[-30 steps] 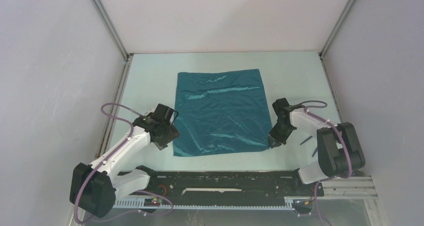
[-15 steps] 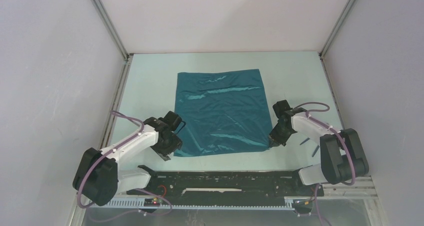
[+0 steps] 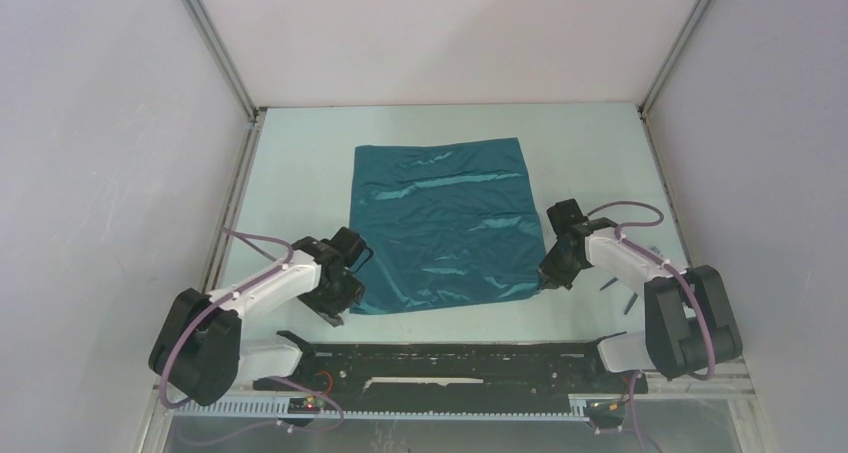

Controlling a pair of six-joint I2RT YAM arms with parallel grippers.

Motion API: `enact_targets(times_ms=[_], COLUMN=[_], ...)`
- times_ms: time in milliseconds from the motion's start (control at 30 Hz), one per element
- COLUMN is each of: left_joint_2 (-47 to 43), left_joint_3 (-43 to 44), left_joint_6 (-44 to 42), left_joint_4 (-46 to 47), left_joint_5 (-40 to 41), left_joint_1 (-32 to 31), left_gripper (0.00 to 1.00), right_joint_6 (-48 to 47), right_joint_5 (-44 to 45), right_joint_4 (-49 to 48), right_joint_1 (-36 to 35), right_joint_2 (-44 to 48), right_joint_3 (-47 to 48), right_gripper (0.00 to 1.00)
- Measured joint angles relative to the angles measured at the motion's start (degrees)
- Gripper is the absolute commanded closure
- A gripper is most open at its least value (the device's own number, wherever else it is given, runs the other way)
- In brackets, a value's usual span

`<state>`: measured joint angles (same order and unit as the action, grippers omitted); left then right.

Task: Fold the napkin into a case and place the utensils inside
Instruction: Flatten out the crumpled napkin at the center of the board.

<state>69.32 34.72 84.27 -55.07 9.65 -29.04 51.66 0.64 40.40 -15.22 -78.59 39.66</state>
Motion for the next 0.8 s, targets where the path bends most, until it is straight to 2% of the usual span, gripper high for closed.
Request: enact_targets(times_ms=[367, 800], left_joint_2=[1.18, 3.02], left_joint_3=[3.15, 3.02], left_joint_6=[0.94, 3.3], left_joint_4=[-1.36, -0.22], left_joint_5=[0.22, -0.04], left_joint_1=[-1.25, -1.6], left_gripper=[0.28, 0.38], right_joint_6=[-0.17, -0.22], right_joint_5=[0.2, 0.15], right_joint_4=[-0.15, -0.87], right_joint_1=[-0.24, -0.28], right_joint_2=[0.0, 0.0], right_joint_3=[0.0, -0.74], right_gripper=[1.0, 1.0])
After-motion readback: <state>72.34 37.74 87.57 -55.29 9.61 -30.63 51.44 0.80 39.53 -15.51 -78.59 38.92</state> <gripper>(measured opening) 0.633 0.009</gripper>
